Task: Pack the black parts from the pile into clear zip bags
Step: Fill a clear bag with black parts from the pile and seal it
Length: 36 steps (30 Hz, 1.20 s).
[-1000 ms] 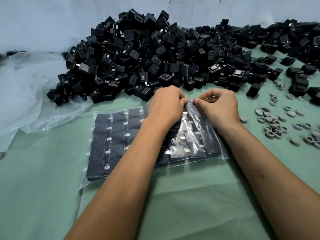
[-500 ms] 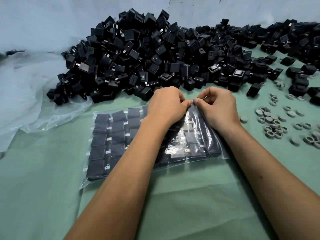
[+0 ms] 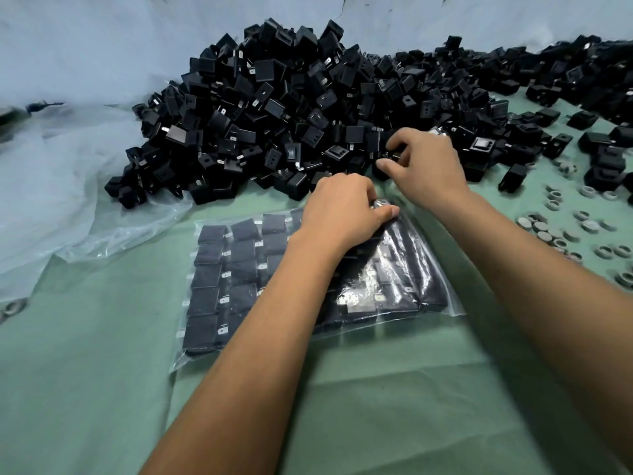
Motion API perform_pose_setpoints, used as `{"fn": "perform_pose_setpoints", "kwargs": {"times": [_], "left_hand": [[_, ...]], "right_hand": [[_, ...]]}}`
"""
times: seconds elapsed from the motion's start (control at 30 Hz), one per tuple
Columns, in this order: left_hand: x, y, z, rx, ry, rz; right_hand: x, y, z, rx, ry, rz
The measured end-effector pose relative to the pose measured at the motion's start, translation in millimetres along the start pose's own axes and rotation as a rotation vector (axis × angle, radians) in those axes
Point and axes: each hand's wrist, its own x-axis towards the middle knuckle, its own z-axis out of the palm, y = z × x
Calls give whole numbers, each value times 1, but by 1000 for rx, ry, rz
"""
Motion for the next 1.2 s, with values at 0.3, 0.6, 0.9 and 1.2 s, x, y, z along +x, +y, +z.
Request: {"fn": "perform_pose_setpoints", "kwargs": {"times": [0.3, 0.6, 0.9, 1.2], "left_hand": [[-2, 3, -1, -27, 38, 150], [-5, 12, 2, -89, -144, 267], [-7, 15, -7, -138, -157, 309], [-9, 14, -16, -181, -161, 337]], "right_hand": [[15, -1, 1, 23, -45, 123], [-66, 39, -24, 876, 44, 438], [-74, 53, -41, 1013, -387, 287], [-74, 62, -47, 896, -432, 143]]}}
